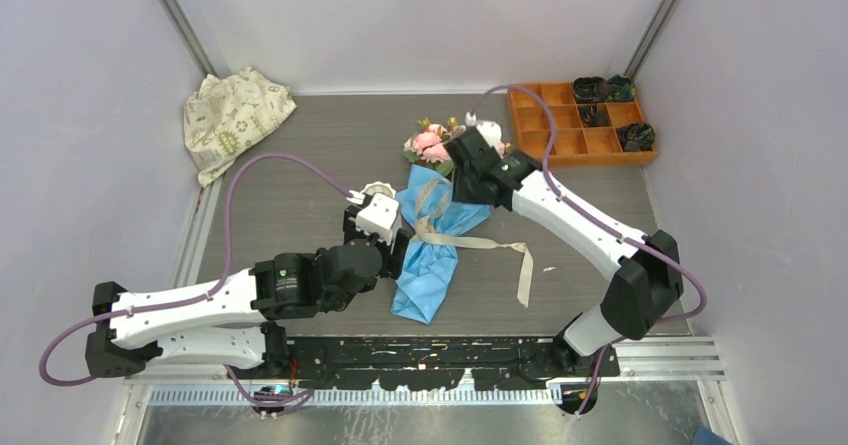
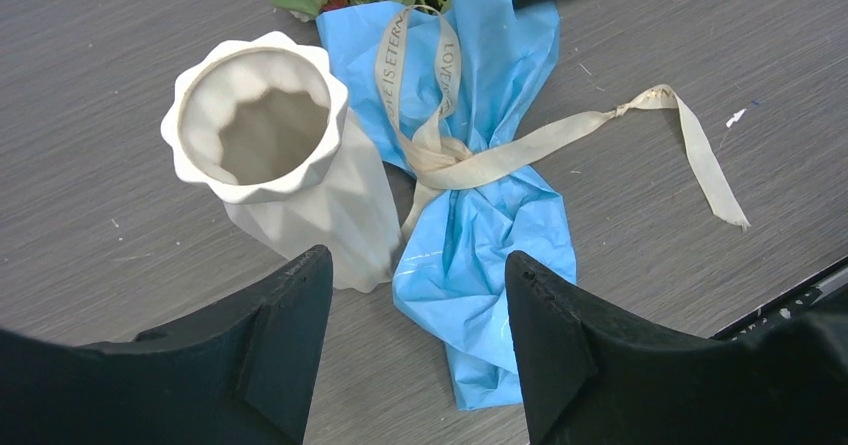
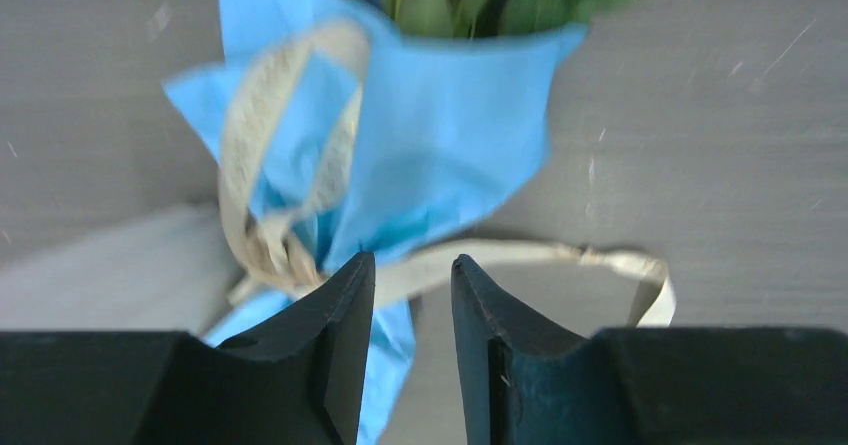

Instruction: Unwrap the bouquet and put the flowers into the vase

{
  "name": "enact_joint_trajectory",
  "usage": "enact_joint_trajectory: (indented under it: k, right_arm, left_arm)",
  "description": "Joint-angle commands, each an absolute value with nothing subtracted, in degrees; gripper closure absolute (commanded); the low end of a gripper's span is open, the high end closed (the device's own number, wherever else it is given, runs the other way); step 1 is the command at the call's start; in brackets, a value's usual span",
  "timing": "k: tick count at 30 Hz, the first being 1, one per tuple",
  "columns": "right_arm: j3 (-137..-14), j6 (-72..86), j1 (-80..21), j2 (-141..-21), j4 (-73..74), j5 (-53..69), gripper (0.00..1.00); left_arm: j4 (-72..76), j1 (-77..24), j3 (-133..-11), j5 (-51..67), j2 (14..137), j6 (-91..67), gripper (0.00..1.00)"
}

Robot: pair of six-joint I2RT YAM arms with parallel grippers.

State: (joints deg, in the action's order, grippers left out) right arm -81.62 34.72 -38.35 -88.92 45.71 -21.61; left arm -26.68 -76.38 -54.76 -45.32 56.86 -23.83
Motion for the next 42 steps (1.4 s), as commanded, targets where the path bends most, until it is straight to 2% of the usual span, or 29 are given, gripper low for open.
enact_joint_trajectory:
  k: [1,6,10,18,20,22,24,34,36,38,42]
  right_arm:
    - [-72.77,38.79,-43.19,-83.55,41.32,-15.71,0.60]
    - [-68.00,41.13,-47.22,-86.67,38.18,-14.62,0.55]
    - [-68.31,40.17,-47.20,-90.86,37.08,-15.90,0.45]
    - [-70.93,39.91,-47.15,-99.23,35.94,-17.79,0.46]
    - [-71.97,39.90,-47.20,-100.62,36.43,-18.66,0.51]
    - [-73.09,40.12,-47.13,-101.06,37.30,-19.28,0.69]
    - [-73.90,40.32,-47.20,-100.32,38.43,-19.46,0.80]
    - [-73.22,40.79,-47.20,-89.15,46.17,-22.37,0.82]
    - [-73.50,40.21,-47.19,-87.26,46.69,-23.65,0.85]
    - [-75.85,38.79,-47.13,-86.64,47.33,-25.33,0.88]
    - [-85.03,35.17,-45.73,-90.52,49.55,-28.17,0.89]
  left_arm:
    - [-24.60,-76.27,-54.71,-47.08,56.75,-24.37,0.35]
    - [-24.55,-76.24,-55.77,-46.11,58.93,-24.56,0.36]
    - [-25.09,-76.22,-55.54,-45.83,57.86,-25.23,0.36]
    - [-26.10,-76.22,-53.02,-48.07,53.26,-25.79,0.35]
    - [-26.48,-76.21,-53.00,-48.39,52.98,-25.80,0.35]
    - [-26.75,-76.21,-53.00,-48.55,52.83,-25.84,0.35]
    - [-26.88,-76.20,-53.00,-48.52,52.88,-25.84,0.35]
    - [-25.61,-76.20,-53.23,-48.09,54.67,-25.26,0.35]
    - [-25.33,-76.21,-53.55,-47.78,55.34,-25.07,0.35]
    - [-25.05,-76.25,-53.82,-47.38,55.83,-25.08,0.35]
    - [-25.12,-76.20,-54.10,-47.02,55.95,-25.33,0.35]
